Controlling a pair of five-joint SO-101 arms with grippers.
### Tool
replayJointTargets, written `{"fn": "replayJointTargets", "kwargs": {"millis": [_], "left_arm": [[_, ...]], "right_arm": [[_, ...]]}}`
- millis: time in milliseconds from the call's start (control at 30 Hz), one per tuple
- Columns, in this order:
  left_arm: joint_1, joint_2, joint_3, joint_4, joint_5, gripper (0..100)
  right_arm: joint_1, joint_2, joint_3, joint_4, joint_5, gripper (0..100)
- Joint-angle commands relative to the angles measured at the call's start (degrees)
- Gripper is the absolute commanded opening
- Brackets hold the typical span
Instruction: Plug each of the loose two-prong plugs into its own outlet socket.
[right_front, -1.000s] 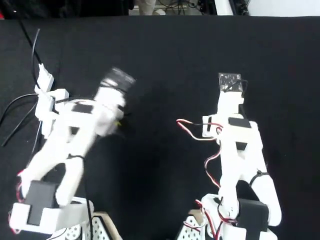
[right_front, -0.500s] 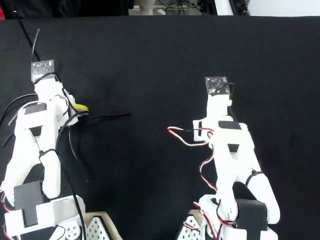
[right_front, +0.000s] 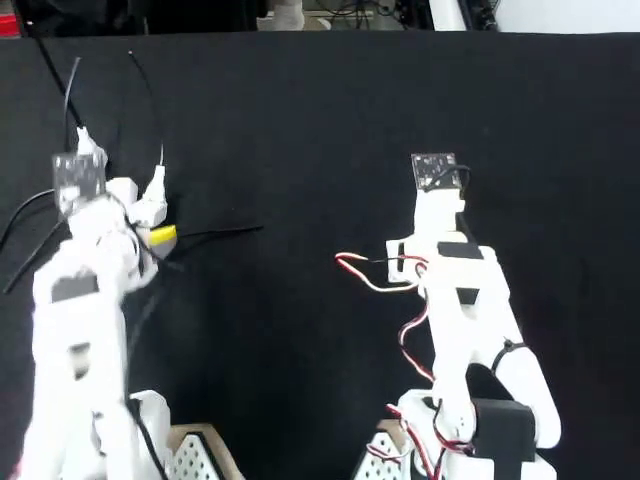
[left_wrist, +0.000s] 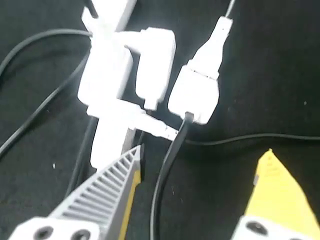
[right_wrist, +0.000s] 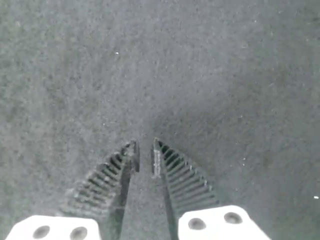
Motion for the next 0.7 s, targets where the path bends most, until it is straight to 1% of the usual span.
{"fn": "replayJointTargets", "kwargs": {"millis": [0, 67, 167, 200, 267, 367, 467, 533, 667], "left_arm": [[0.04, -17.32, 14.55, -9.76, -0.26, 35], [0.04, -25.23, 21.41, -12.4, -0.26, 35], [0.04, -36.92, 29.67, -12.57, -0.26, 35], [0.04, -39.82, 30.2, -10.9, -0.26, 35], [0.13, -44.92, 29.93, -2.46, -0.26, 35], [3.56, -50.9, 29.93, 7.47, -0.26, 35], [5.23, -56.26, 29.58, 15.82, -0.35, 35], [5.41, -57.58, 29.49, 18.99, -1.23, 35], [5.58, -56.53, 29.49, 20.04, -6.51, 35]], "right_arm": [[-0.62, -2.24, -0.13, -1.05, 0.0, 4.7], [-0.53, -2.51, -0.13, -1.14, 0.09, 4.7], [-0.53, -5.76, 1.54, -1.58, 0.09, 4.6], [-0.53, -7.52, 3.3, -3.08, 0.09, 4.6], [-0.53, -12.44, 7.69, -6.68, 0.09, 4.6], [-0.53, -22.81, 15.25, -10.99, 0.09, 4.6], [-0.97, -34.95, 22.81, -13.1, 0.09, 4.6], [-1.05, -43.21, 28.26, -14.07, 0.0, 4.6], [-1.05, -60.53, 39.69, -14.42, 0.0, 4.6]]}}
